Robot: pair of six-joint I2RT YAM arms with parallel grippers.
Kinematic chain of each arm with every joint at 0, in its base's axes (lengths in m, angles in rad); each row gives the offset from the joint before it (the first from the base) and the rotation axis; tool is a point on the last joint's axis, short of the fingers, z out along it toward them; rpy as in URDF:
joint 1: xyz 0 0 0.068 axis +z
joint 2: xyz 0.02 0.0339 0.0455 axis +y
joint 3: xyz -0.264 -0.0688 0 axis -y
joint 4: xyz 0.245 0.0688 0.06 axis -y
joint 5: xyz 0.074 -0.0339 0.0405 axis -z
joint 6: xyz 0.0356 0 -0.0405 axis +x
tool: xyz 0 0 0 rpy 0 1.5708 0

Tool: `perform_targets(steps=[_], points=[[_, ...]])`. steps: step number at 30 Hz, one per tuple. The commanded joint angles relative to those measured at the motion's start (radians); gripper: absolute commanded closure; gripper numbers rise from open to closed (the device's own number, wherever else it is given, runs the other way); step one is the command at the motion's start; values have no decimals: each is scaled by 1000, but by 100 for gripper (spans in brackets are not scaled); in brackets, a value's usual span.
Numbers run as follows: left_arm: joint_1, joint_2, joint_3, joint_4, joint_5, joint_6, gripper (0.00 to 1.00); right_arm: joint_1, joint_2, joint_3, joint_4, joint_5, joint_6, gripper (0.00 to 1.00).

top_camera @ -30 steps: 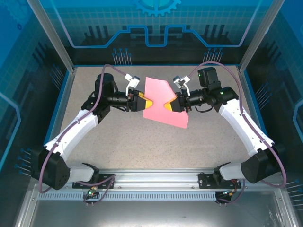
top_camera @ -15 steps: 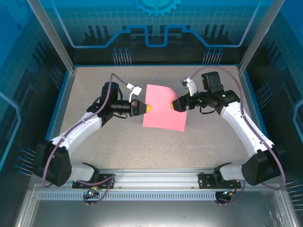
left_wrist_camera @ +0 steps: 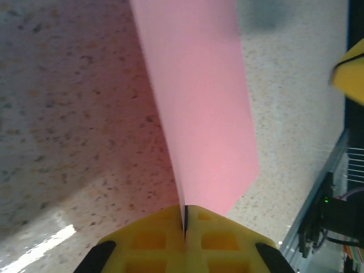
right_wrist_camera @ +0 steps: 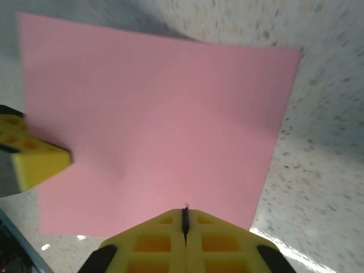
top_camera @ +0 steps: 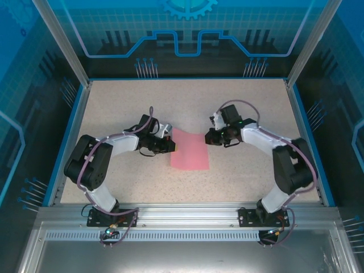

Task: Fold a paper plane with a square sheet of paper (fold left side to right side)
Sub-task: Place a square sheet of paper at the center of the table, then first fold in half a square sheet of paper at the center of the table.

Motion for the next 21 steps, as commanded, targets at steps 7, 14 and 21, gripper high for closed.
perform_targets(steps=[7, 14, 21], points=[[-5, -4, 45, -68, 4, 24, 93, 40, 211, 77, 2, 43, 85, 100], [-13, -23, 88, 6, 134, -56, 61, 42, 235, 55, -26, 69, 70, 100], [-80, 55, 144, 91, 180, -119, 48, 41, 224, 26, 35, 25, 78, 99]])
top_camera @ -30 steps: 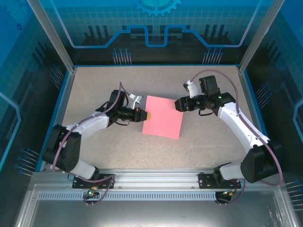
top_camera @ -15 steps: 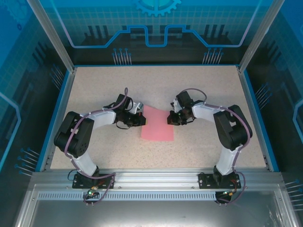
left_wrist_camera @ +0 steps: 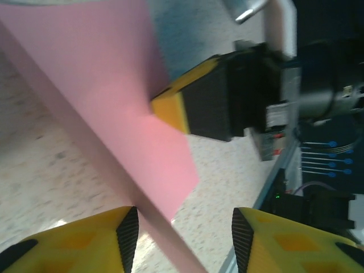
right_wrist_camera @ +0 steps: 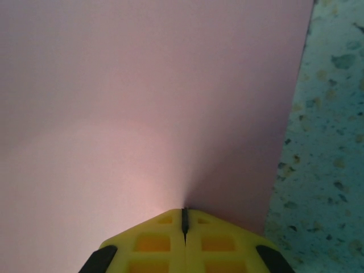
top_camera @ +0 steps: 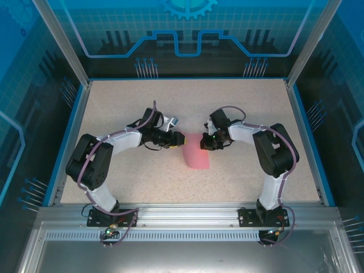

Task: Fold a paper plane with a square sheet of paper (fold left side to right side)
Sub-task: First fold in half a square sheet of paper at the center of the table.

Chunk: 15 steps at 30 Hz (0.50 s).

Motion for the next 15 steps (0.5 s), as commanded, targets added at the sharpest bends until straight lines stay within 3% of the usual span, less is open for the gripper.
perform_targets(steps=[1, 5, 9, 15], points=[[-41, 56, 48, 47, 53, -34, 47, 7, 8, -35, 17, -9, 15, 98], [-65, 110, 76, 55, 48, -39, 44, -25, -57, -69, 77, -52, 28, 86], [-72, 139, 92, 54, 48, -36, 46, -76, -144, -99, 114, -98, 22, 66], [-74, 150, 95, 45, 34, -30, 53, -110, -177, -118, 201, -270, 52, 59]])
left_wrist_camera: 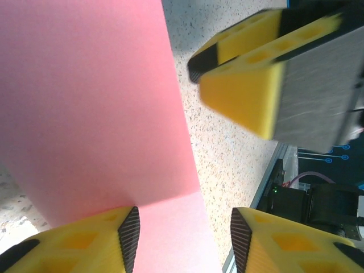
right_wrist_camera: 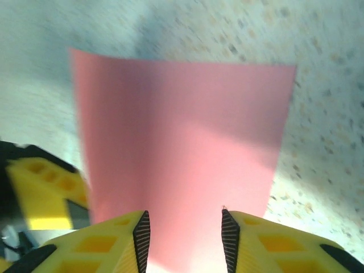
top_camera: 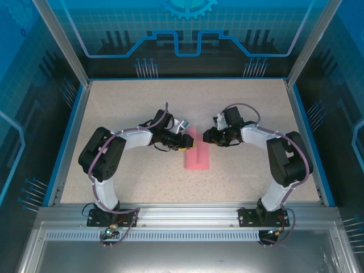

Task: Fold a paper plane with a square sheet of paper (fold left side to right side)
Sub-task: First fold in half a square sheet of paper at the center of the table, then hold the square sheet of paper at the center of the table.

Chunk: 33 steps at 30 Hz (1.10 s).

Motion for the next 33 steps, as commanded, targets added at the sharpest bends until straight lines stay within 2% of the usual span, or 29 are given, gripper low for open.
perform_targets(steps=[1, 3, 8, 11, 13, 17, 21, 26, 33], points=[[-4, 16, 28, -2, 14, -5, 55, -1, -8, -18, 102, -161, 39, 59], [-7, 19, 28, -3, 12, -6, 58, 10, 12, -23, 162, -203, 82, 58], [-7, 20, 27, -7, 9, -4, 62, 40, 61, 6, 170, -202, 100, 58], [-7, 17, 28, -11, 9, -1, 63, 51, 83, 15, 168, -204, 104, 63], [-6, 14, 27, -12, 5, -2, 63, 52, 94, 18, 160, -205, 104, 71], [-6, -8, 26, -35, -27, 9, 60, 51, 92, 23, 101, -158, 72, 100], [-5, -56, 18, -100, -113, 25, 48, 51, 99, 82, -84, -23, -21, 100], [-6, -52, 29, -175, -216, 10, 46, 51, 97, 101, -162, 88, -66, 99], [-32, 29, 71, -161, -236, -53, 42, 51, 124, 107, -170, 105, -66, 98]])
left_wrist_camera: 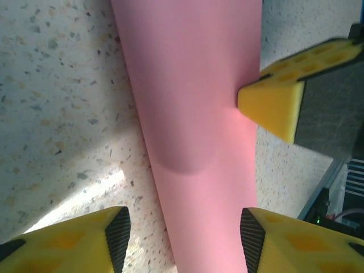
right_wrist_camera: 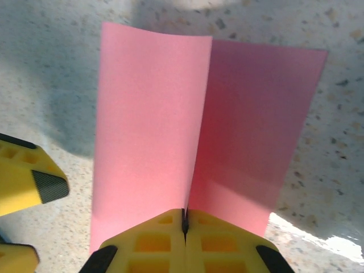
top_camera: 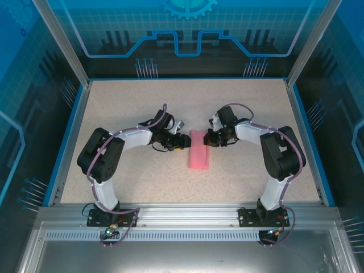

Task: Fold a paper plane with a square sheet of paper (fold left side to right side)
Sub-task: Hold the square sheet of paper at the center of the table.

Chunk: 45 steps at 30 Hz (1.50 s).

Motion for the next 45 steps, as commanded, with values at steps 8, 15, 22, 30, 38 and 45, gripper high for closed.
perform_targets(steps=[8, 15, 22, 30, 38, 45], points=[[-54, 120, 123, -99, -105, -56, 46, 8, 19, 17, -38, 35, -19, 95], [-90, 174, 166, -159, -152, -46, 51, 4, -28, 0, -40, 98, -19, 80], [-107, 211, 189, -194, -170, -39, 51, -52, -185, -71, -65, 249, -36, 62], [-131, 244, 235, -245, -193, -24, 51, -101, -260, -131, -69, 271, -35, 58], [-150, 280, 279, -304, -219, -5, 51, -102, -260, -141, -57, 246, -31, 58], [-166, 312, 318, -351, -241, 12, 50, -103, -259, -151, -45, 222, -20, 58]])
